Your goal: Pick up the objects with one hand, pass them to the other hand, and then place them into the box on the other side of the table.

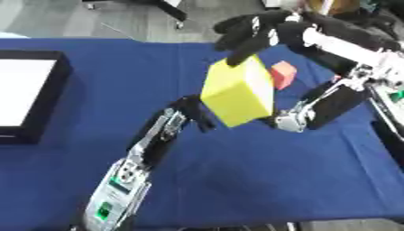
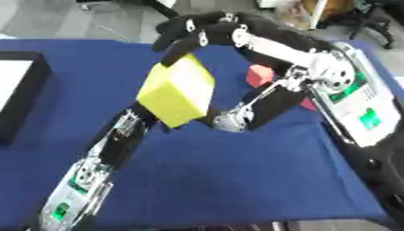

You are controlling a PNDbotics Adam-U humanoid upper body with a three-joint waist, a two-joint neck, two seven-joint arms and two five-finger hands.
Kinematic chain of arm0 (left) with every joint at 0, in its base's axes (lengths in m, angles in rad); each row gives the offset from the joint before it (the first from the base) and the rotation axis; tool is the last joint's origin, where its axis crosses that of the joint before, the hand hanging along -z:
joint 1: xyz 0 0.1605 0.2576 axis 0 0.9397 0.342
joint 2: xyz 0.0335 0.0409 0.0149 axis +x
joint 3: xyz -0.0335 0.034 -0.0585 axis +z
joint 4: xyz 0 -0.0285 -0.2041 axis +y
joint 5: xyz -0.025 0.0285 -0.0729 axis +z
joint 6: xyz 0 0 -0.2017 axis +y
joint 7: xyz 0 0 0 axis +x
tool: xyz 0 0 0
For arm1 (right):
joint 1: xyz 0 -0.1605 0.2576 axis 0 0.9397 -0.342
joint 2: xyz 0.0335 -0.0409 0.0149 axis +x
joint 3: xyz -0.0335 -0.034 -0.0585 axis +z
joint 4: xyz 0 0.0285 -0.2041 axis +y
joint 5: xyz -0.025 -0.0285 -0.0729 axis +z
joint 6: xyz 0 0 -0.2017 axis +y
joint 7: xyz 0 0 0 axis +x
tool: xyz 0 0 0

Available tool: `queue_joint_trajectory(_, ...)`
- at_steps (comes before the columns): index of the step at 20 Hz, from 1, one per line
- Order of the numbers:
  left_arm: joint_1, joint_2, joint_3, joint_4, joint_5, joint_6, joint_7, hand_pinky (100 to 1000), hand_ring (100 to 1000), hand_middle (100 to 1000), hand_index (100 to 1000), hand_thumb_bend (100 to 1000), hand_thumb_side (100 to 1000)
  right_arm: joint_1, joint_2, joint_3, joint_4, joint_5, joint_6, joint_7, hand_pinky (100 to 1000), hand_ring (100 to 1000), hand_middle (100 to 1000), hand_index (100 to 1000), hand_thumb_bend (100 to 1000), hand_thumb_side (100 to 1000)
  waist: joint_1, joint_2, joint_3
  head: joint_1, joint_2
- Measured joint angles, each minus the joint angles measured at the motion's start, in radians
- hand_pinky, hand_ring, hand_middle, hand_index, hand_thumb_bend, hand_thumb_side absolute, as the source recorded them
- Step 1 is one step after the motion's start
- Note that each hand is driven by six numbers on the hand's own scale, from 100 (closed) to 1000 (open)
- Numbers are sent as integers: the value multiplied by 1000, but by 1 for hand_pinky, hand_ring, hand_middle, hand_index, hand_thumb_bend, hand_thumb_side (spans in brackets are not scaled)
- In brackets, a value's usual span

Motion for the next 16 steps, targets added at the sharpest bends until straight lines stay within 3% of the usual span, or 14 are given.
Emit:
queue_joint_trajectory(9,-16,-8,-18,1,82,-11,-144,956,615,436,847,474,856,0,42,9,108,53,20,-32,843,1000,849,434,100,100,-1,0,5,-11,0)
queue_joint_trajectory(16,-17,-9,-18,31,161,-5,-166,957,619,454,847,543,854,1,73,16,207,94,17,-45,843,1000,854,433,100,100,-2,0,6,-25,0)
